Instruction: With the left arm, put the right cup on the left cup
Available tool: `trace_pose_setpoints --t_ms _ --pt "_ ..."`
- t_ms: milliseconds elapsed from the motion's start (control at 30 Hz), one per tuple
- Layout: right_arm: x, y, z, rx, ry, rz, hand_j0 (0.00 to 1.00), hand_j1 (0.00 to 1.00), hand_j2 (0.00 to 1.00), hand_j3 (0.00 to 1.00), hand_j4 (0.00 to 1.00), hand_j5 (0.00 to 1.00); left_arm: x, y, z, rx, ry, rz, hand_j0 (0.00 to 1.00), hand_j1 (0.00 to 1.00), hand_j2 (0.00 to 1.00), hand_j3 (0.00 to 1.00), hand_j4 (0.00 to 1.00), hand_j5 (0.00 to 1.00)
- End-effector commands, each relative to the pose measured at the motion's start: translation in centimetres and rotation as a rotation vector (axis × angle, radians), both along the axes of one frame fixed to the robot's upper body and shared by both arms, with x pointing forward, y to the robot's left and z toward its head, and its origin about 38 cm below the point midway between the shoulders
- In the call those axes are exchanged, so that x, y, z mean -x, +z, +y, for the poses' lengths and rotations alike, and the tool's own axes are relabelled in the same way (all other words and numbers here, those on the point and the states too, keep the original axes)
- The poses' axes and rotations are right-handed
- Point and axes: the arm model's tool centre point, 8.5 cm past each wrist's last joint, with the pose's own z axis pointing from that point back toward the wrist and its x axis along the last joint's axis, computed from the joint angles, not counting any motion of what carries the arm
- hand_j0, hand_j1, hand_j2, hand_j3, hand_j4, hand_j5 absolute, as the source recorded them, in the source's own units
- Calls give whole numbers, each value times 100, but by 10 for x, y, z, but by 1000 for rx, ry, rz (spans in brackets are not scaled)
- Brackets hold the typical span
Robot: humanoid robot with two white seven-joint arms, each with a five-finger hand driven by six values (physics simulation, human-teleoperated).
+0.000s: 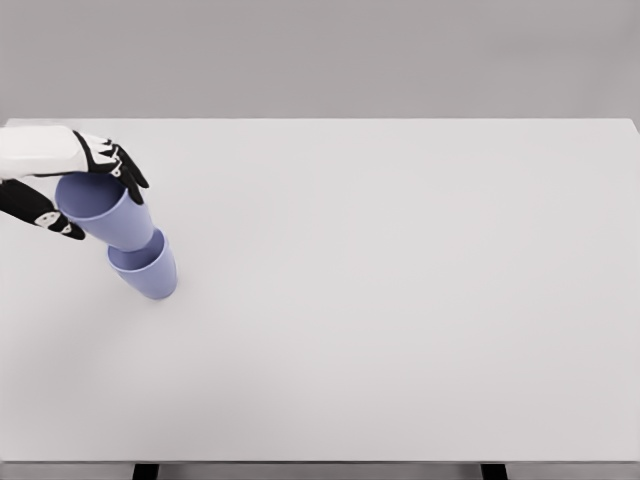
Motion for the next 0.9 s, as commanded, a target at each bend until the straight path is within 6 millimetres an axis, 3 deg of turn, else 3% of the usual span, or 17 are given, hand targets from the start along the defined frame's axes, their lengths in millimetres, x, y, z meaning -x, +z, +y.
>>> trace_pose_setpoints --t_ms 0,367,467,867 --pt "0 0 0 0 0 0 100 100 100 100 100 100 0 1 5 5 18 5 58 58 58 58 58 58" --pt "0 0 0 0 0 0 100 100 100 100 100 100 -11 -7 9 13 44 17 58 58 58 58 58 58" --pt "0 0 0 0 0 0 100 100 100 100 100 100 -14 -20 3 20 34 39 58 58 58 58 58 58" --pt "0 0 0 0 0 0 100 100 100 100 100 100 -13 -22 3 21 35 44 58 58 58 58 58 58"
